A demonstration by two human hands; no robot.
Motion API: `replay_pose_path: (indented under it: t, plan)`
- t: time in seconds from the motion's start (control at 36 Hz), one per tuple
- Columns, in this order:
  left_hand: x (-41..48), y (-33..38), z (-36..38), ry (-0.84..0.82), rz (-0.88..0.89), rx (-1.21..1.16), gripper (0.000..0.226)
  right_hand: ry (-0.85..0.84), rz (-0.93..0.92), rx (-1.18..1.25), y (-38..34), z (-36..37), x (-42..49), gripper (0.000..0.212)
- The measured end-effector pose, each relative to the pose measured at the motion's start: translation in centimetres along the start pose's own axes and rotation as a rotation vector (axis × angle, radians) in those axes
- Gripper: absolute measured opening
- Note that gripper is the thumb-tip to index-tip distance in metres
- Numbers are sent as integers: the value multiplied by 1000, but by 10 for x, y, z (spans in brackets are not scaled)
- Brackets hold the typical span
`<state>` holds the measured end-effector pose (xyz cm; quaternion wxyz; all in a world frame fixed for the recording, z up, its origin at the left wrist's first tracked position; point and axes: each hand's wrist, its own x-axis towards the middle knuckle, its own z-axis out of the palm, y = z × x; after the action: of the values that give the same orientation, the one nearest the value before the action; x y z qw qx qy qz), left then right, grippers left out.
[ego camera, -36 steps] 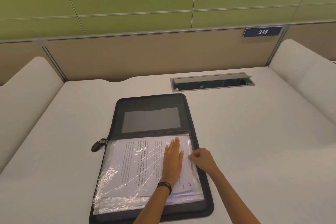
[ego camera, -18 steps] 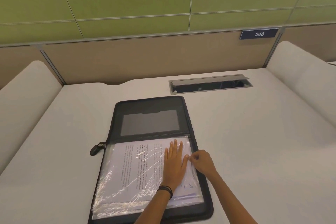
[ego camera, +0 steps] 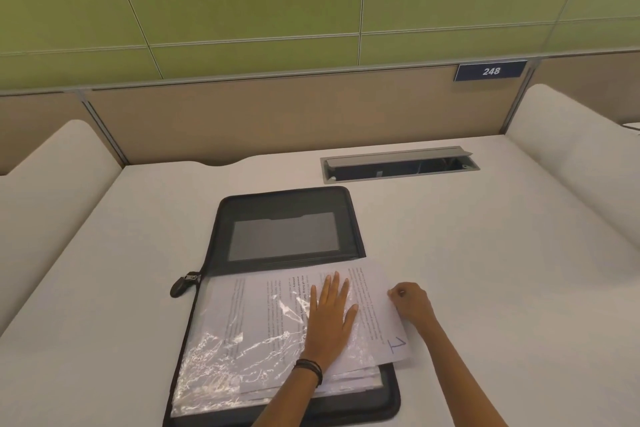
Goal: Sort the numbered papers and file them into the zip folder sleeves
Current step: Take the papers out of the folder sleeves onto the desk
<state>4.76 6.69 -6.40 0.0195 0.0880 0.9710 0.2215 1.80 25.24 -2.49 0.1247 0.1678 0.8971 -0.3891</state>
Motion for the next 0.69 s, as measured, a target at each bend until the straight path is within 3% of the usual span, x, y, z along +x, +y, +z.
replay_pose_path:
  t: [0.19, 0.31, 0.44, 0.61, 0.69]
  plan:
    - [1, 2, -1, -52, 36, -62, 57, 54, 46, -5, 13, -17, 1, 25]
    - [2, -4, -2, -37, 145, -56, 53, 92, 76, -47, 23, -29, 5, 24]
    - [10, -4, -18, -121, 207, 43, 75, 129, 98, -110, 37, -46, 10, 22]
    - [20, 13, -30, -190, 279, 36, 86, 193, 113, -147, 52, -68, 16, 19]
    - [27, 27, -35, -235, 319, 94, 69, 225, 111, -158, 59, -76, 19, 18]
